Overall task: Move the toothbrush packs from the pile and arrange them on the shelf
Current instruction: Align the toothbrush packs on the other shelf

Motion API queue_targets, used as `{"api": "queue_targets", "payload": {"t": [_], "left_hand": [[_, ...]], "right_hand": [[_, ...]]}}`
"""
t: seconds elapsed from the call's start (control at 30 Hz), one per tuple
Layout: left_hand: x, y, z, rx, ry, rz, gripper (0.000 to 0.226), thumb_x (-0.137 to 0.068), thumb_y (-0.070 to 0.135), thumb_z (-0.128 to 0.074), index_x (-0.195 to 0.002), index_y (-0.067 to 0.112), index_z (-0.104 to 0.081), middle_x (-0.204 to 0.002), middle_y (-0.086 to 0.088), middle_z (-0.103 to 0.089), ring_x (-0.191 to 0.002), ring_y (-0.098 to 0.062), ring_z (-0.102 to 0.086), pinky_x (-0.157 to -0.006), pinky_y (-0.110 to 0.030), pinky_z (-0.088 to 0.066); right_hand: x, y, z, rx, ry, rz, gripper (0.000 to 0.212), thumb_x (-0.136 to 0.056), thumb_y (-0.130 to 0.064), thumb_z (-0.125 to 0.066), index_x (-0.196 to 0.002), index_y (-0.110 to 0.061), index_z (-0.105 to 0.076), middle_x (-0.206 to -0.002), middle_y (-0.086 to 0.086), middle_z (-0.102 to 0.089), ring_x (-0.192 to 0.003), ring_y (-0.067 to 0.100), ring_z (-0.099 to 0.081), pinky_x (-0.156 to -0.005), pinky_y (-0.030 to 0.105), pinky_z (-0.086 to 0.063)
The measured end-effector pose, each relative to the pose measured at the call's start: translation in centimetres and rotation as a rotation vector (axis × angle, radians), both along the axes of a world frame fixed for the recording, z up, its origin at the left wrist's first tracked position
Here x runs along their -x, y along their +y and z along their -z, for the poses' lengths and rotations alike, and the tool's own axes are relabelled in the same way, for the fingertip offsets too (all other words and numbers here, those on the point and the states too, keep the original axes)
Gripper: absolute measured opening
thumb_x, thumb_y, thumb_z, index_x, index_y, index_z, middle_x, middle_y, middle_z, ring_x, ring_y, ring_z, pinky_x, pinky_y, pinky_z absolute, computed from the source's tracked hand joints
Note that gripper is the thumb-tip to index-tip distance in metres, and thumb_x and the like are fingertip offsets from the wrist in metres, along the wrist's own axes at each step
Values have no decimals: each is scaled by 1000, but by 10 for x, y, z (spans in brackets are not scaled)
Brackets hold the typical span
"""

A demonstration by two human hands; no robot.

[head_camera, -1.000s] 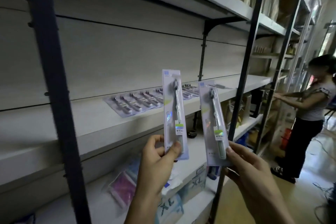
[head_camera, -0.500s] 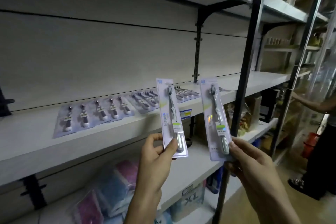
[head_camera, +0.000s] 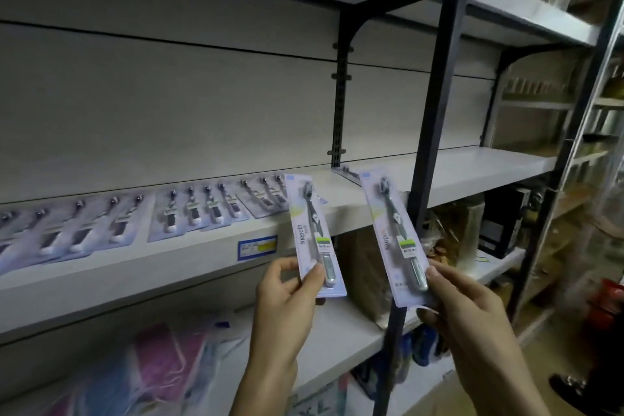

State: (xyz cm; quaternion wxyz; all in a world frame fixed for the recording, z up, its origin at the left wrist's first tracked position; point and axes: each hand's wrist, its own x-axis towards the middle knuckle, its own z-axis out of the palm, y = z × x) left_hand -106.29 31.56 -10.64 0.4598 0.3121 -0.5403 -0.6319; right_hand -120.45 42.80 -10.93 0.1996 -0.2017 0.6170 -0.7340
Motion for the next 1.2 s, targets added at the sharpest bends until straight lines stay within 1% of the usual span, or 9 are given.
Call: {"api": "queue_targets", "payload": {"t": [0.17, 0.33, 0.43, 0.63, 0.8, 0.87, 1.0, 1.13, 1.2], "left_hand": [[42, -22, -5, 11, 15, -46, 16, -88, 16, -65, -98, 5, -58, -69, 2, -73, -56, 0, -64, -45, -9, -41], [78, -55, -13, 46, 22, -99, 12, -86, 19, -67, -93, 12, -60, -72, 6, -74, -56, 3, -63, -45, -7, -41], [96, -77, -24, 78, 51, -116, 12, -87, 18, -67, -95, 11, -60, -67, 7, -73, -52, 2, -62, -45, -8, -41], [126, -122, -37, 106, 59, -160, 14, -85, 21, -68, -93, 14, -59, -66, 10, -72, -49, -1, -62, -44, -10, -43], [147, -142, -39, 129, 44, -212, 15, -85, 18, -68, -94, 10, -60, -63, 8, -71, -46, -3, -60, -43, -10, -42], [155, -147, -41, 149, 38, -229, 16, -85, 18, -68, -95, 7, -61, -65, 4, -71, -45, -5, -60, -42, -11, -43], [173, -152, -43, 167, 18, -255, 20, -85, 17, -68, -99, 5, -60, -63, 7, -71, -45, -3, -58, -41, -13, -43], [192, -158, -45, 153, -4, -274, 25, -86, 17, -67, -103, 1, -58, -60, 9, -71, -43, -5, -56, -56, -26, -46], [201, -159, -46, 153, -14, -291, 23, -86, 17, -67, -101, 3, -59, -59, 11, -70, -43, -3, -55, -55, -25, -43]], "right_hand": [[46, -31, 0, -17, 30, -47, 15, -93, -23, -58, -100, -18, -70, -94, 6, -73, -91, 25, -67, -80, 42, -53], [80, -73, -10, -2, 143, -75, 14, -94, -17, -57, -89, -20, -69, -78, 0, -71, -58, 3, -61, -54, 20, -45], [103, -102, -19, -16, 287, -60, 19, -93, -13, -58, -83, -23, -70, -71, -6, -71, -58, -1, -63, -51, 14, -45], [147, -166, -26, -174, 451, 15, 12, -89, -24, -63, -82, -23, -73, -77, -4, -72, -77, 15, -68, -77, 43, -57], [176, -202, -30, -282, 527, -18, 16, -92, -22, -59, -95, -16, -73, -80, -3, -68, -81, 14, -64, -71, 29, -50], [185, -211, -30, -330, 562, -36, 16, -92, -22, -57, -93, -17, -73, -75, -8, -64, -76, 11, -62, -70, 30, -51], [203, -228, -33, -352, 604, -20, 17, -90, -19, -56, -86, -18, -72, -75, -1, -69, -69, 21, -67, -70, 37, -57], [217, -236, -37, -403, 696, -25, 18, -91, -16, -52, -89, -14, -70, -78, 5, -67, -66, 18, -60, -61, 29, -50], [223, -239, -36, -424, 726, -14, 19, -92, -16, -51, -89, -10, -69, -80, 8, -67, -69, 21, -59, -63, 33, -51]]}}
